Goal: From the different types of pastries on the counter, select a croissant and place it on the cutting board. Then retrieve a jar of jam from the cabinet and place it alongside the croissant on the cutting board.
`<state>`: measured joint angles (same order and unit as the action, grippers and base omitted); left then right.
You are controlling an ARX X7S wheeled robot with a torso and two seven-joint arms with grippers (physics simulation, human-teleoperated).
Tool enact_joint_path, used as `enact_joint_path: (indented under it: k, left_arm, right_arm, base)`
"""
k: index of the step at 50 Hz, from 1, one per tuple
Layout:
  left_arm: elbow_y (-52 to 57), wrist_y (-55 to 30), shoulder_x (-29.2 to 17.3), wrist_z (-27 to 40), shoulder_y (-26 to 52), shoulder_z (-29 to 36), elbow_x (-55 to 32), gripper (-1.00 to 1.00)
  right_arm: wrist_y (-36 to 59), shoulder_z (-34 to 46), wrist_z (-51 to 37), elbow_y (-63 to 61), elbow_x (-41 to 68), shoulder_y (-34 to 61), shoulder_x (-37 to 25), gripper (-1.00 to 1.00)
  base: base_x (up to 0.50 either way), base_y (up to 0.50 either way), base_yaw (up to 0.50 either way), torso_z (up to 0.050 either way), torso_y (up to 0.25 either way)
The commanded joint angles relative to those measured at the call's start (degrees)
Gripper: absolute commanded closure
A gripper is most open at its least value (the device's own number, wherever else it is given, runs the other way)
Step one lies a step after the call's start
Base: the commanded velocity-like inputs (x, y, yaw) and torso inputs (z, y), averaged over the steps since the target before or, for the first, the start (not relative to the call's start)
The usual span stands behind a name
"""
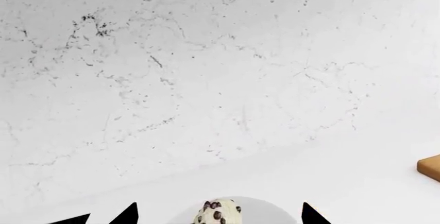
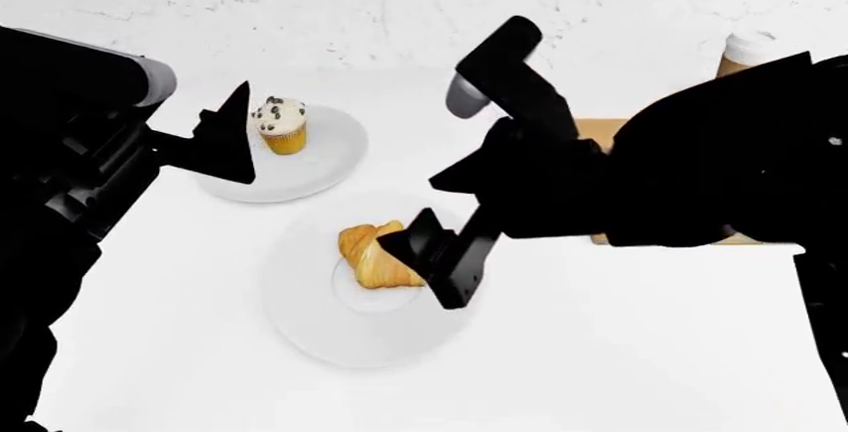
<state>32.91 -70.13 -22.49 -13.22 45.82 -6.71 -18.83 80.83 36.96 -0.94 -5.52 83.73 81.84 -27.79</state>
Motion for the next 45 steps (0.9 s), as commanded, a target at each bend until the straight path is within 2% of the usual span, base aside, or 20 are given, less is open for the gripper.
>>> enact_joint_path:
  k: [1, 16, 26, 31, 38, 45]
  left_arm:
    - [-0.31, 0.25, -0.03, 0.13, -0.11, -0.24, -0.25, -1.0]
    - [-0.99, 0.19, -0.5, 0.03, 0.43, -0.43, -0.68, -1.0]
    - [-4.82, 4.1, -0.71, -0.45, -0.31, 0.83, 0.19, -1.0]
    - [-6.58, 5.71, -0.53, -0.61, -0.52, 1.43, 0.5, -1.0]
    - [-4.97, 3.0, -1.22, -1.01, -0.1, 0.02, -0.85, -1.0]
    - [-7.89, 6.59, -0.68, -1.05, -1.06, 1.14, 0.08, -1.0]
  right_arm:
    - [-1.32, 1.86, 3.24, 1.96, -1.51, 0.76, 0.78, -1.0]
    - [-4.64, 5.44, 8.18, 2.63, -6.03, -0.43, 1.44, -1.0]
    - [-8.52, 8.67, 12.07, 3.44, -11.37, -2.03, 1.12, -1.0]
    - [-9.1, 9.38, 12.3, 3.48, -12.11, -2.38, 1.23, -1.0]
    - [-9.27, 9.66, 11.99, 3.83, -11.97, -2.9, 1.33, -1.0]
    - [-10.0, 10.49, 12.81, 4.86, -12.73, -3.14, 1.75, -1.0]
  base:
    - [0.0, 0.0, 0.0, 0.0, 0.0]
    - [0.0, 0.0, 0.0, 0.0, 0.0]
    - [0.0, 0.0, 0.0, 0.0, 0.0]
    - [0.0, 0.0, 0.0, 0.0, 0.0]
    - [0.0, 0.0, 0.0, 0.0, 0.0]
    - [0.0, 0.0, 0.0, 0.0, 0.0]
